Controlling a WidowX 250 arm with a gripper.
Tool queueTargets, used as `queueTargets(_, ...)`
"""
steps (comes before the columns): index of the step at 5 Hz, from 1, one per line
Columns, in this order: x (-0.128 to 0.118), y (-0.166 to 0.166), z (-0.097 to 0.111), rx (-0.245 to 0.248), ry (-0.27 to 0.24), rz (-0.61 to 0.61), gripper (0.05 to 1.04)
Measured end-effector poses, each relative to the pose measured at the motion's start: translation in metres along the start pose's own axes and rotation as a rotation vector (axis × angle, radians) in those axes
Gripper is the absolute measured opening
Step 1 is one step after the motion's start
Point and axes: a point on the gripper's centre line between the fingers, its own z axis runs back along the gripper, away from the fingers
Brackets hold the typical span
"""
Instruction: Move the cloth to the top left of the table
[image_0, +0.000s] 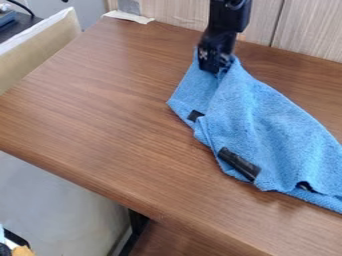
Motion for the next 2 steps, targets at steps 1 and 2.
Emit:
queueTargets(1, 0.004, 0.001, 0.011, 0.023, -0.021, -0.007, 1.001)
queueTargets(2, 0.006, -0.005, 0.038, 0.041, -0.035, -0.022, 1.001)
